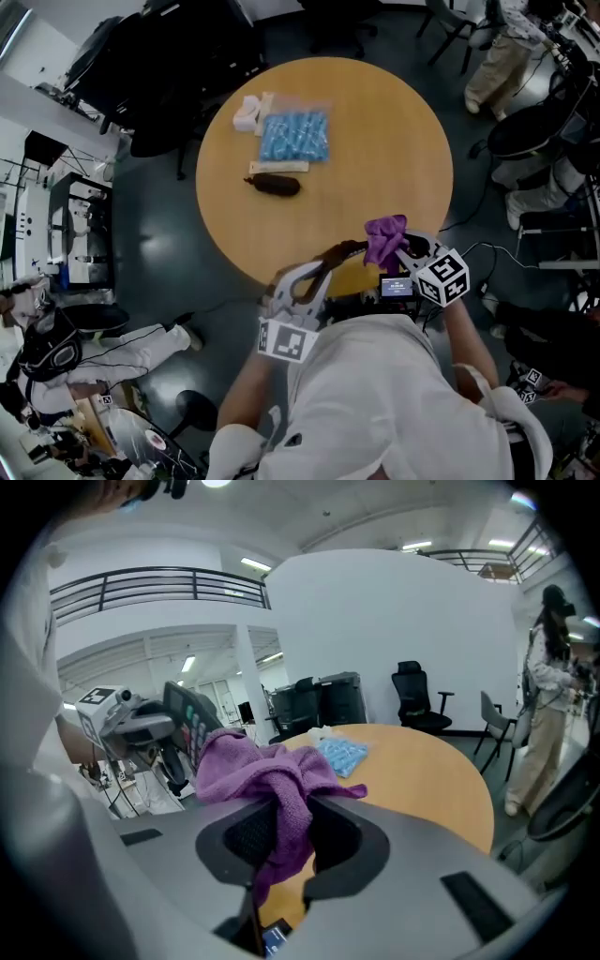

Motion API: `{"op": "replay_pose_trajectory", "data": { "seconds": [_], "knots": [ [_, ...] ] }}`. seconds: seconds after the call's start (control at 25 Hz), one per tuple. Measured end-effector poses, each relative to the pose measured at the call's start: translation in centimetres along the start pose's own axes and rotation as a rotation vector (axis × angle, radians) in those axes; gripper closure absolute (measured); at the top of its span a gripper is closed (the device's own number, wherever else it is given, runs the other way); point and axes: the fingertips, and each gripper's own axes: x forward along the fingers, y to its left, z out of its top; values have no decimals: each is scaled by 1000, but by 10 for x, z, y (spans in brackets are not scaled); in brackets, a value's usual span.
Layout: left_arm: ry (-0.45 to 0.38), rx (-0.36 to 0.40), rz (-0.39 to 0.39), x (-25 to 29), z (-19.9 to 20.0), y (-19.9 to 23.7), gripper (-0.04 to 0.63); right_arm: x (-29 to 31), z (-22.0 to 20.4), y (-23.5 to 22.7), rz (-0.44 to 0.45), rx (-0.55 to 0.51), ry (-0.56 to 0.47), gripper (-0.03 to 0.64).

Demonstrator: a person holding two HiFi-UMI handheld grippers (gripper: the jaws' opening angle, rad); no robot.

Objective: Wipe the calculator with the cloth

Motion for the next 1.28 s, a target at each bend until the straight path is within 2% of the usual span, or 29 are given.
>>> {"op": "replay_pose_trajectory", "data": {
  "seconds": [0.08,0.24,0.32,0.44,0.6,0.72,0.88,1.08,1.28],
  "knots": [
    [14,158,19,-3,-1,-3,546,-4,-10,-18,-41,26,11,531],
    [57,630,43,-3,-8,-7,546,-19,-1,-50,-114,5,6,531],
    [46,805,23,-1,-11,-8,546,-23,15,-52,-102,-48,1,531],
    [-24,954,-9,2,-10,-6,546,-29,59,-23,29,-114,-49,531],
    [-81,1152,-66,8,-8,-5,546,-38,127,55,255,-260,-139,531],
    [-137,1224,-99,8,7,-9,546,-33,140,107,370,-396,-107,531],
    [-211,1294,-115,4,28,-21,546,-25,138,151,485,-468,-89,531],
    [-252,1303,-116,-7,40,-29,547,-22,141,153,496,-428,-77,531],
    [-269,1261,-128,-13,41,-39,546,-16,134,135,476,-340,-72,531]
  ]
}}
